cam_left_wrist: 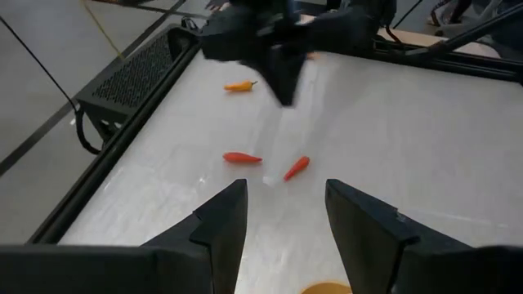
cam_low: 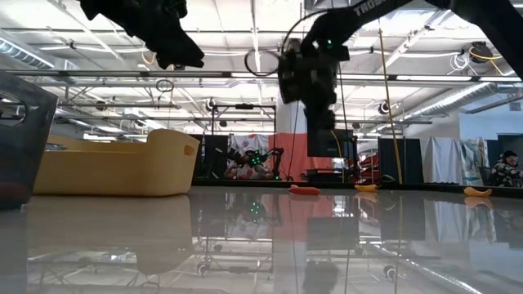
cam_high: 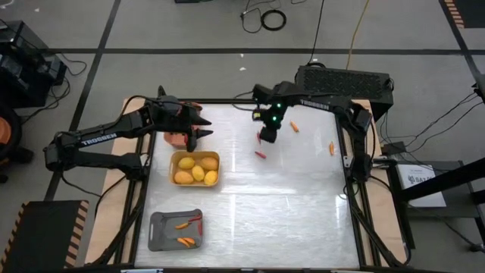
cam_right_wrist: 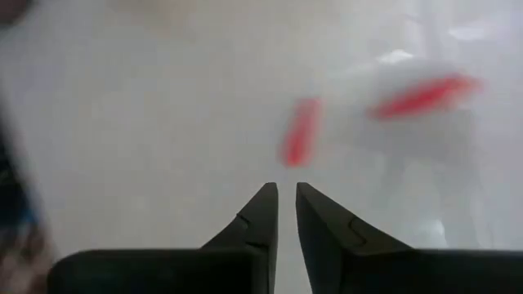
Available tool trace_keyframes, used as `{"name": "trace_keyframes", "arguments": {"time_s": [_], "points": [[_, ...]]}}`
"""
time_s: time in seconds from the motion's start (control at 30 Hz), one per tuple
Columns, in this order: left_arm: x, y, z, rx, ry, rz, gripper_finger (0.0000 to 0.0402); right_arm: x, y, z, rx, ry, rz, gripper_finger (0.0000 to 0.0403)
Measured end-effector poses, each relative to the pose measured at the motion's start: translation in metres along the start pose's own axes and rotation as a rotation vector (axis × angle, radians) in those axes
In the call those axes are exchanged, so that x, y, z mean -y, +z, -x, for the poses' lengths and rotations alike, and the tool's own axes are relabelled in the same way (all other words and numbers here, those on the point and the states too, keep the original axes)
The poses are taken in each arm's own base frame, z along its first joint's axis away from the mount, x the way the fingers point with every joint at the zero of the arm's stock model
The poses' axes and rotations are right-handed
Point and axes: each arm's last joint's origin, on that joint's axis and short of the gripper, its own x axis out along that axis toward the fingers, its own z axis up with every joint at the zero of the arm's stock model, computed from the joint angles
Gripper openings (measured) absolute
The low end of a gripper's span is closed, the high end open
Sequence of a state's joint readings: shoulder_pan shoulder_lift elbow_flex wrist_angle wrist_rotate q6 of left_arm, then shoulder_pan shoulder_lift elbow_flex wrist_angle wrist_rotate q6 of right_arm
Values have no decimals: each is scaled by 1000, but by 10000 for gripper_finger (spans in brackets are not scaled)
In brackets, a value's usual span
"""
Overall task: Sort produce into baskets
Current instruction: Put the red chili pepper into the gray bin
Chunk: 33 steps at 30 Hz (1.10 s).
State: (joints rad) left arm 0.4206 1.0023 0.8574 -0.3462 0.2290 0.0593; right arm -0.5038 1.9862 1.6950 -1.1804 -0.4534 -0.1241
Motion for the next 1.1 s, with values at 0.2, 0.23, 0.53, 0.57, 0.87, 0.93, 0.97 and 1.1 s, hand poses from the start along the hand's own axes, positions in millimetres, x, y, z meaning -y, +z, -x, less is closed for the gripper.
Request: {"name": "trace_keyframes", "arguments": {"time_s": [0.2, 0.23, 0.53, 0.57, 0.87, 0.93, 0.97, 1.1], "points": [[-1, 0, 0, 1, 8, 40, 173, 23, 1, -9, 78, -65, -196, 71], [-1, 0, 0, 1, 10, 53, 173, 23, 0, -12, 71, -62, -203, 82], [-1, 0, 0, -3, 11, 110, 173, 8, -4, -61, 127, -139, -296, 182], [-1, 0, 0, -3, 11, 110, 173, 5, -5, -67, 134, -149, -295, 187], [-2, -1, -2, -11, 11, 111, 173, -15, -11, -97, 184, -268, -297, 185], [-2, -2, -4, -18, 11, 113, 173, -20, -13, -103, 195, -278, -295, 181], [-2, -2, -4, -20, 11, 113, 173, -24, -14, -106, 196, -275, -291, 178], [-2, -2, -4, -19, 11, 113, 173, -39, -18, -117, 186, -271, -265, 171]]}}
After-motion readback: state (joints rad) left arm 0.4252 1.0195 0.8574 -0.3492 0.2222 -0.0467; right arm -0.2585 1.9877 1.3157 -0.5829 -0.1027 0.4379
